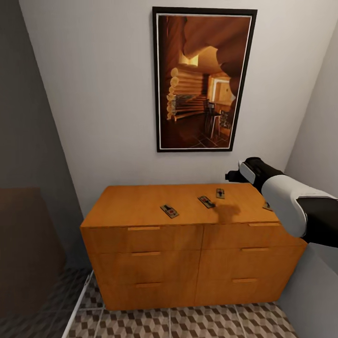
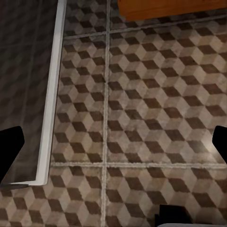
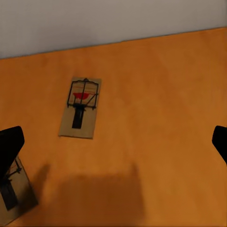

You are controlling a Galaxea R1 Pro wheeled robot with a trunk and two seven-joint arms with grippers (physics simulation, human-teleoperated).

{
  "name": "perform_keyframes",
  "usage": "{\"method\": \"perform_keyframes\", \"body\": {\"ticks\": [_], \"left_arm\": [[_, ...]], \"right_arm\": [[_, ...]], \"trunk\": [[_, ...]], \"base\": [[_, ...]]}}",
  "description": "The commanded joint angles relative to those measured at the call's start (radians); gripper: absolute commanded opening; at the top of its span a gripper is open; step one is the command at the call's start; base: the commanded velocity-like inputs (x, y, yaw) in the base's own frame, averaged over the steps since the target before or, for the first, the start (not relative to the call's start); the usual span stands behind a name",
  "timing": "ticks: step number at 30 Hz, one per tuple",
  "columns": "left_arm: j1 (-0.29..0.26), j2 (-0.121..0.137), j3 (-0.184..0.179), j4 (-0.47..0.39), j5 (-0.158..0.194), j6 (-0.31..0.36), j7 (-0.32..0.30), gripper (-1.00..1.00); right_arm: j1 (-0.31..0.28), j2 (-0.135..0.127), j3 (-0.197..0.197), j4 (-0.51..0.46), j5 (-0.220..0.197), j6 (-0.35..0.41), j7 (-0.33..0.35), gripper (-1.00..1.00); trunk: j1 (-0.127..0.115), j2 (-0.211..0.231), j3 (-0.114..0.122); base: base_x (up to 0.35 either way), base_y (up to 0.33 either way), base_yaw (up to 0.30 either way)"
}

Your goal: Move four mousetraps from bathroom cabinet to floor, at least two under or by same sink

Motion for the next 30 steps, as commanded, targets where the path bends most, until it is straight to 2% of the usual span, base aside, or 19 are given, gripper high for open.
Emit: {"method": "perform_keyframes", "body": {"ticks": [1,23,30], "left_arm": [[-0.002,0.000,-0.009,0.004,0.005,-0.005,0.003,1.00],[-0.002,-0.001,-0.009,0.005,0.005,-0.005,0.003,1.00],[-0.002,-0.003,-0.009,0.004,0.005,-0.005,0.002,1.00]], "right_arm": [[0.000,0.000,0.006,-0.002,-0.011,0.008,-0.005,1.00],[0.000,0.002,0.006,-0.003,-0.010,0.039,-0.006,1.00],[0.000,-0.003,0.008,-0.002,-0.009,0.045,-0.006,1.00]], "trunk": [[0.000,-0.001,-0.001],[0.000,-0.001,-0.001],[0.000,-0.001,-0.001]], "base": [[0.111,0.000,0.000],[0.057,0.001,0.000],[0.113,0.111,0.000]]}}
